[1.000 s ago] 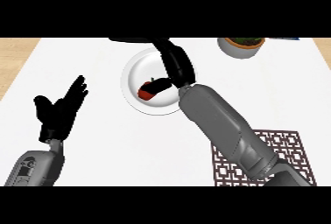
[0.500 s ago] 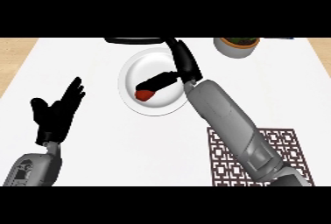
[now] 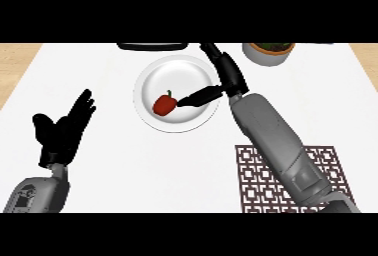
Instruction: Pick the bell pepper from the placemat and place it in the plate
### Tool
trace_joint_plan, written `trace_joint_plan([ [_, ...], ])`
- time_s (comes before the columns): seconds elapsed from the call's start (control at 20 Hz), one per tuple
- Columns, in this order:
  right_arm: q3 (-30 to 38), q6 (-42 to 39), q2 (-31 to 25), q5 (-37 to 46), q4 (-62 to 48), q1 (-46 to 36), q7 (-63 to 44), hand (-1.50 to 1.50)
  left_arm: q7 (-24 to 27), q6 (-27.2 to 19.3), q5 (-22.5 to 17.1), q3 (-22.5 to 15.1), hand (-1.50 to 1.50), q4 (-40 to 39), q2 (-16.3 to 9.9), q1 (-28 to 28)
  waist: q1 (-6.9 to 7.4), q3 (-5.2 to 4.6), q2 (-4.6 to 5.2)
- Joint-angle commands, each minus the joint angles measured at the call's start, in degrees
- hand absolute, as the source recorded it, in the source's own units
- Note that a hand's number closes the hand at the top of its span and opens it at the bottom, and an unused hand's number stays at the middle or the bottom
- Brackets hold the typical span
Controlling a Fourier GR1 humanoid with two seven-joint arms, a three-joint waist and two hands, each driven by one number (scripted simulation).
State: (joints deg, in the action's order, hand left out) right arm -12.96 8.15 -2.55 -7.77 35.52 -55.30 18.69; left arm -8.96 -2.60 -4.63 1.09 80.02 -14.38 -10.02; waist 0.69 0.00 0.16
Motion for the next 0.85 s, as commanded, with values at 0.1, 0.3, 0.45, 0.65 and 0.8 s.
trace_joint_plan([
  [0.1,3.7,-3.8,-3.4,1.8,-2.8,-1.5,1.8,-1.5,1.5,-1.1,2.2,-0.5,0.0,-2.1,2.5,-1.2,-0.2,0.0,0.01],
  [0.3,5.5,-5.3,-6.0,2.9,-2.5,-1.1,2.1,-1.5,0.1,1.2,0.5,1.6,0.0,0.6,0.4,0.8,-0.05,0.0,-0.04],
  [0.45,6.7,-5.2,-5.1,4.7,-9.7,-2.2,6.9,-1.5,1.1,2.0,1.0,1.7,0.0,0.9,0.3,1.9,0.57,0.02,0.18],
  [0.65,7.4,-5.7,-7.2,5.6,-6.6,1.0,5.2,-1.5,3.9,2.8,0.4,3.3,0.0,-4.3,1.2,-0.2,-0.22,-0.01,0.07],
  [0.8,7.7,-6.4,-5.9,7.4,-11.4,-2.7,4.8,-1.5,0.7,1.0,2.6,1.7,0.0,-1.8,2.1,-1.9,0.18,0.01,0.14],
])
